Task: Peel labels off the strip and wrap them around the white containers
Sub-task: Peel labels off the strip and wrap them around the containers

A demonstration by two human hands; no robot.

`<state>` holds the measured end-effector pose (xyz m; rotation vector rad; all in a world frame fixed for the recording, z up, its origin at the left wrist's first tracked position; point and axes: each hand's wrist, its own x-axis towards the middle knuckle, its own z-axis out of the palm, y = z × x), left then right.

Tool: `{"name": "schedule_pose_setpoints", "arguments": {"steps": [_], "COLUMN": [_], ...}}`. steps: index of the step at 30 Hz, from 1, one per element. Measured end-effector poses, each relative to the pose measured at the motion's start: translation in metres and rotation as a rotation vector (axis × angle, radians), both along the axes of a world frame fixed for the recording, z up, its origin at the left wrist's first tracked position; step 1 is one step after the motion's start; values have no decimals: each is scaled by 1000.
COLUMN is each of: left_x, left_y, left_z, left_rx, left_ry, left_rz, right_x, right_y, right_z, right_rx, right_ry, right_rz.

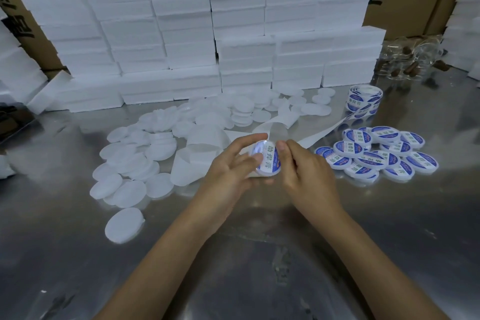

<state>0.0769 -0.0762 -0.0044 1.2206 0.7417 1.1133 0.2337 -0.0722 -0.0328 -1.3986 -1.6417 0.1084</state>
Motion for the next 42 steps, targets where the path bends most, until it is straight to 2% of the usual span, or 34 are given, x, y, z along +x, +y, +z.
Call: {"name": "schedule_pose_setpoints", "arguments": {"steps": [2,5,8,11,13,17,21,24,26,30,33,36,42], "left_x": [-3,-5,-7,-9,-7,-2,-1,1,1,2,4,5,7], "left_y": [1,1,2,3,2,1,2,1,2,1,-1,-3,-4], "left_z": [-2,-2,1,1,1,1,2,0,-1,0,0,-1,-5], "left_rx": [111,122,67,10,-26,-12,-31,-23,-18,-27,-38,-39,-40], "left_ry": [183,253,207,97,57,63,111,124,124,217,237,249,319], "left_rz": [120,186,248,280,289,329,388,391,375,312,244,214,164], "right_x": [1,1,1,-1,-2,-3,-6,-2,5,29,43,47,46], "right_y": [1,-1,-3,-4,-5,-6,-4,-1,4,16,19,19,16], "right_z": [1,4,3,0,1,6,7,8,9,10,10,9,11], "right_rx": [-1,-18,-64,-109,-119,-145,-273,-287,-265,-251,-311,-366,-387], "right_ry": [63,149,180,100,112,211,336,411,522,1061,1324,1427,1472], "right_rz": [13,97,181,185,193,223,275,193,56,-134,-188,-175,-159]}}
